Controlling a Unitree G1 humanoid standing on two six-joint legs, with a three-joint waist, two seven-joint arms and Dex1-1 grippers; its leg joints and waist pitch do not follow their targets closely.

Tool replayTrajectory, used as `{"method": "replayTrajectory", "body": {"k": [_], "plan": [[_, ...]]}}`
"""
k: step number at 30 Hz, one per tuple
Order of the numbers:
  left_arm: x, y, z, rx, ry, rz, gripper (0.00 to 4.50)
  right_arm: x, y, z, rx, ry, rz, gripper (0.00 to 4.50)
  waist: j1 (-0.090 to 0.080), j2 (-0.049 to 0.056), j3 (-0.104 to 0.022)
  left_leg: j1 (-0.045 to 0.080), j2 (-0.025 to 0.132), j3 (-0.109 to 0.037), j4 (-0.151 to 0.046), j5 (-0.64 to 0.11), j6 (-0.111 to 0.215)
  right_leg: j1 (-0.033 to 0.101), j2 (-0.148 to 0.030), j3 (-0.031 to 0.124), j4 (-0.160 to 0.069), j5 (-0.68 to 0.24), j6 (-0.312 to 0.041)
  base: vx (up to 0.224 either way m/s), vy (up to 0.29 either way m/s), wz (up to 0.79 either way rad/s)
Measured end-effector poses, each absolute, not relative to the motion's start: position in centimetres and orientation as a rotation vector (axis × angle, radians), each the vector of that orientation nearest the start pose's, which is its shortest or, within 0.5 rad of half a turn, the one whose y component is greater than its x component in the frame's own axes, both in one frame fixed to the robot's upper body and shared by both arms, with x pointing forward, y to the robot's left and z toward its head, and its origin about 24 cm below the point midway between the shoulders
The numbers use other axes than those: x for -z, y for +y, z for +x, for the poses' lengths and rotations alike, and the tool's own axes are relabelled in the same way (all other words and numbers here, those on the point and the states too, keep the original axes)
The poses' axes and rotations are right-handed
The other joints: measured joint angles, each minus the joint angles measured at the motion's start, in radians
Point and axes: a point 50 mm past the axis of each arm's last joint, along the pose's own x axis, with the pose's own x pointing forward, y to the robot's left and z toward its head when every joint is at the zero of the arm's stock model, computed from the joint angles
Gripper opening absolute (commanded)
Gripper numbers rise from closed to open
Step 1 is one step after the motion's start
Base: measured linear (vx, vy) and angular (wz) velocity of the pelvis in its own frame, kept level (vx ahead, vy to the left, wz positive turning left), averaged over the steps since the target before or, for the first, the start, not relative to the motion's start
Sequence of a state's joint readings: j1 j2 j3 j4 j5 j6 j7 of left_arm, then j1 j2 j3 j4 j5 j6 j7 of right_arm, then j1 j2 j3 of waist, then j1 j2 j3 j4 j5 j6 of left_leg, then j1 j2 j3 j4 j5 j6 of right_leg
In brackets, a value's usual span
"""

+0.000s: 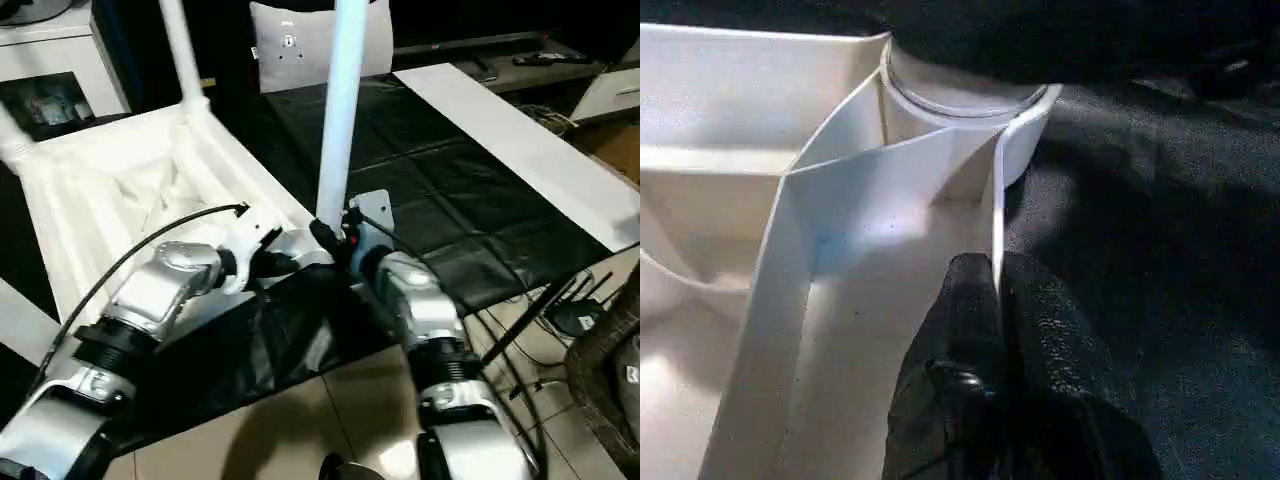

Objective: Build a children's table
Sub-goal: Rotate leg to tighten

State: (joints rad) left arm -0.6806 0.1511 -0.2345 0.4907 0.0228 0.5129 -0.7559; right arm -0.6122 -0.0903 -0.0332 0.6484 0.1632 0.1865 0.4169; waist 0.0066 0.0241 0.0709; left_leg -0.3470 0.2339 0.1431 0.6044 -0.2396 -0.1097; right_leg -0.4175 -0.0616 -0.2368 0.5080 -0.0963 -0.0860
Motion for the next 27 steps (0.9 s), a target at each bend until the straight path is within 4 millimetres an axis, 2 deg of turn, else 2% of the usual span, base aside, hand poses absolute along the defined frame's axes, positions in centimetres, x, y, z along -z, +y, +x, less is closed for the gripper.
{"method": "replayTrajectory", "body": {"k": [3, 9, 12, 14, 18, 21, 22, 23, 26, 27], "plan": [[-7.3, 7.6, 33.9, 0.966, 0.456, 0.267, 0.00, -5.7, -11.8, 35.4, -0.481, 0.227, 0.087, 3.18, 0.015, 0.000, 0.000, -0.002, 0.001, 0.001, -0.002, 0.000, 0.000, -0.004, 0.000, 0.002, 0.002, -0.001, -0.001, 0.000, 0.000, 0.00], [-7.2, 8.1, 33.5, 1.063, 0.424, 0.336, 0.00, -5.5, -13.1, 34.0, -0.510, 0.207, 0.053, 3.68, 0.059, 0.001, 0.001, -0.002, -0.001, 0.005, -0.001, 0.000, 0.000, -0.015, -0.004, 0.006, 0.018, -0.008, -0.004, 0.000, 0.000, 0.00], [-7.1, 8.9, 33.3, 1.108, 0.413, 0.379, 0.00, -5.7, -13.9, 32.7, -0.570, 0.200, 0.037, 3.94, 0.074, 0.003, 0.001, -0.001, -0.001, 0.005, 0.000, 0.001, 0.000, -0.015, -0.004, 0.007, 0.020, -0.007, -0.005, 0.000, 0.000, 0.00], [-7.1, 9.9, 33.1, 1.148, 0.392, 0.450, 0.00, -5.9, -14.8, 30.9, -0.626, 0.190, 0.030, 4.19, 0.082, 0.003, 0.001, 0.000, -0.001, 0.005, -0.001, 0.001, 0.000, -0.014, -0.003, 0.007, 0.020, -0.007, -0.004, 0.000, 0.000, 0.00], [-7.2, 11.5, 33.4, 1.134, 0.377, 0.549, 0.00, -6.8, -15.3, 29.4, -0.655, 0.141, 0.038, 4.43, 0.080, 0.004, 0.001, 0.005, -0.005, 0.005, -0.001, 0.003, -0.005, -0.010, -0.002, 0.007, 0.017, -0.006, -0.002, 0.000, 0.000, 0.00], [-6.8, 11.9, 33.2, 1.147, 0.366, 0.555, 0.27, -7.7, -14.9, 29.0, -0.632, 0.090, 0.065, 4.48, 0.076, 0.005, 0.001, 0.016, -0.002, 0.004, -0.003, 0.003, -0.005, 0.005, 0.001, 0.003, 0.008, -0.005, -0.001, 0.000, 0.000, 0.00], [-6.6, 12.3, 33.0, 1.154, 0.362, 0.533, 0.53, -7.9, -14.8, 28.6, -0.620, 0.089, 0.074, 4.50, 0.074, 0.009, 0.000, 0.018, 0.002, 0.003, -0.005, 0.003, -0.005, 0.011, 0.004, -0.001, -0.003, -0.004, 0.002, 0.000, 0.000, 0.00], [-6.4, 12.7, 32.6, 1.153, 0.356, 0.491, 0.53, -7.9, -14.7, 28.3, -0.605, 0.103, 0.081, 4.50, 0.070, 0.009, -0.001, 0.019, 0.006, 0.003, -0.007, 0.003, -0.005, 0.013, 0.004, -0.002, -0.006, -0.003, 0.003, 0.000, 0.000, 0.00], [-6.0, 13.1, 31.3, 1.152, 0.323, 0.334, 0.83, -6.9, -14.8, 27.2, -0.562, 0.170, 0.104, 4.50, 0.065, 0.009, -0.001, 0.019, 0.004, 0.003, -0.007, -0.001, -0.007, 0.015, 0.002, 0.000, -0.006, -0.002, 0.003, 0.000, 0.000, 0.00], [-6.4, 12.8, 31.3, 1.160, 0.302, 0.308, 0.83, -6.8, -14.8, 27.1, -0.557, 0.182, 0.106, 4.50, 0.070, 0.009, -0.001, 0.017, 0.002, 0.002, -0.006, -0.001, -0.006, 0.015, 0.002, 0.001, -0.006, -0.002, 0.003, 0.000, 0.000, 0.00]]}}
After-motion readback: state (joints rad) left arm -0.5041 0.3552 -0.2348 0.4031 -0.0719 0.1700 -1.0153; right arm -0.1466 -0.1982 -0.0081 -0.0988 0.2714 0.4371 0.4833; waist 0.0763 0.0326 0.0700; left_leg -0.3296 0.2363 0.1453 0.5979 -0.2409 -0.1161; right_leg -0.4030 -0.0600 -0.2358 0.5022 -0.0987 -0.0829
